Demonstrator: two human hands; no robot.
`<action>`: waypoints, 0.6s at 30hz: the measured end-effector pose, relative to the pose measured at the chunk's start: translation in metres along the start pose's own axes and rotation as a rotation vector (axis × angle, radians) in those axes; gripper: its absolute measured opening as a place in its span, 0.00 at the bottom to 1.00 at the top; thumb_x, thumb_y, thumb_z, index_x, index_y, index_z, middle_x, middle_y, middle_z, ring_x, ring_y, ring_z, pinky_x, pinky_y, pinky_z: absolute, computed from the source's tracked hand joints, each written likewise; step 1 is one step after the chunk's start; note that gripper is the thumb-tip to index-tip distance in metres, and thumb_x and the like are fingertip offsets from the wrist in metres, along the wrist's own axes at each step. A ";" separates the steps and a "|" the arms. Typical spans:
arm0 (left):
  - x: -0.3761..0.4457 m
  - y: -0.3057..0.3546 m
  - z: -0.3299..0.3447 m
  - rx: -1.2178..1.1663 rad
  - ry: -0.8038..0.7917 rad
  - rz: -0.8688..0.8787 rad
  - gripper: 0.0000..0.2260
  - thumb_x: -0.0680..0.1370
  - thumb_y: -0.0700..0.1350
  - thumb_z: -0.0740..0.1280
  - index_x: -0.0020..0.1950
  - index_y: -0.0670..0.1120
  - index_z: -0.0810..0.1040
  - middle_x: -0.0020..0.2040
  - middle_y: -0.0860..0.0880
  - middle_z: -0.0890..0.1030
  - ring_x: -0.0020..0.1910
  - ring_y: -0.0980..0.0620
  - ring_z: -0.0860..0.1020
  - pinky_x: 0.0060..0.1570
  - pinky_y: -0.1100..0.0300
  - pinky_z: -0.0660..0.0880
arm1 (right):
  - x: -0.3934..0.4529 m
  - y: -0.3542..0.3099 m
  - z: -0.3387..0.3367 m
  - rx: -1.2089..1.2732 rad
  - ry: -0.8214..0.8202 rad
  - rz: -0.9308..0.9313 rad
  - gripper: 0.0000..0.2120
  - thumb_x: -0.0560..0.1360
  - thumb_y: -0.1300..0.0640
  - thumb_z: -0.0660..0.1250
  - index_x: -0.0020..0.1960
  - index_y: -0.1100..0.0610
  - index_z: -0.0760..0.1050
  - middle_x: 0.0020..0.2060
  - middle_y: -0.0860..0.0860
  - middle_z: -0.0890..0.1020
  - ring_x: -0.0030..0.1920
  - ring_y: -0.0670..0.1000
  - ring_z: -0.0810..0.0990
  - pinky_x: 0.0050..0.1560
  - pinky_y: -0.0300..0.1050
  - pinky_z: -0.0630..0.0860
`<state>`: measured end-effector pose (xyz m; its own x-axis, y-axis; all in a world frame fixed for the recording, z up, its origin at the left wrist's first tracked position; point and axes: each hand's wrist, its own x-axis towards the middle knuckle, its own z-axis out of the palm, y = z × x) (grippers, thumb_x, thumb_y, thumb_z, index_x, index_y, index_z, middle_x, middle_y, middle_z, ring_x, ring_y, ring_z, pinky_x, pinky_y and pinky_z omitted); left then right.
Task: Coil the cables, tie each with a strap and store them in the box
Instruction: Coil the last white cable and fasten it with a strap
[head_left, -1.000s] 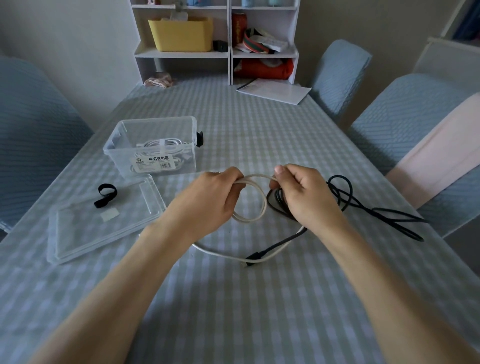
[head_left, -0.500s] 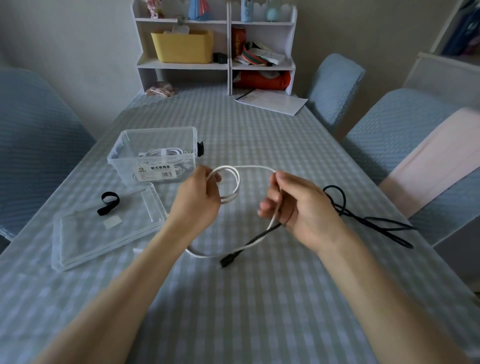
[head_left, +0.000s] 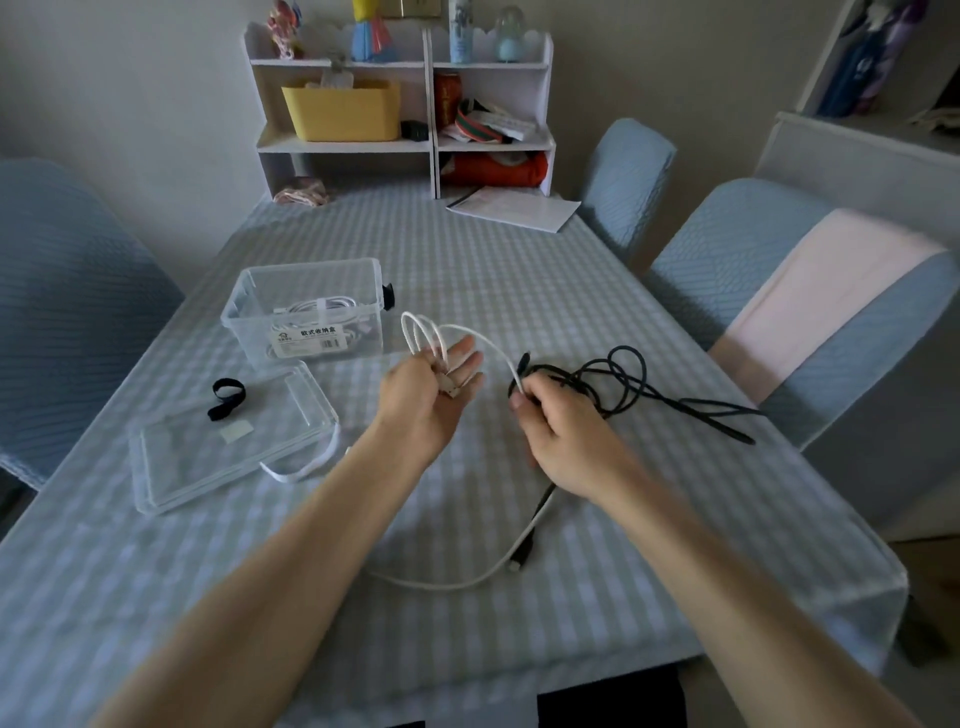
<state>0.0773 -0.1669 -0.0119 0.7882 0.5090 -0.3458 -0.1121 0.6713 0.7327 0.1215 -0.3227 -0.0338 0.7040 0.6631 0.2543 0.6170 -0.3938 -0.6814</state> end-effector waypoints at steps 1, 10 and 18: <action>0.001 -0.003 0.002 -0.073 -0.031 -0.039 0.16 0.83 0.35 0.47 0.60 0.45 0.72 0.58 0.37 0.81 0.58 0.40 0.80 0.63 0.41 0.74 | 0.000 0.000 0.000 -0.022 0.018 -0.014 0.12 0.83 0.54 0.58 0.42 0.54 0.67 0.26 0.47 0.71 0.25 0.49 0.70 0.30 0.51 0.66; -0.009 -0.008 0.021 -0.301 -0.182 -0.147 0.14 0.83 0.41 0.51 0.39 0.46 0.68 0.27 0.52 0.67 0.19 0.56 0.65 0.22 0.65 0.66 | -0.006 0.006 0.000 0.095 0.063 -0.113 0.21 0.81 0.48 0.63 0.36 0.61 0.72 0.24 0.53 0.73 0.25 0.52 0.71 0.29 0.50 0.67; 0.006 0.002 -0.005 0.098 0.055 0.157 0.13 0.79 0.35 0.49 0.45 0.48 0.70 0.27 0.52 0.63 0.21 0.56 0.55 0.22 0.63 0.50 | -0.004 0.034 -0.034 0.191 -0.109 -0.037 0.22 0.75 0.46 0.69 0.29 0.60 0.77 0.19 0.46 0.70 0.23 0.46 0.69 0.30 0.36 0.66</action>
<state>0.0791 -0.1594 -0.0154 0.7310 0.6339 -0.2525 -0.1693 0.5270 0.8329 0.1519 -0.3604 -0.0348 0.6336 0.7437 0.2134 0.5569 -0.2469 -0.7930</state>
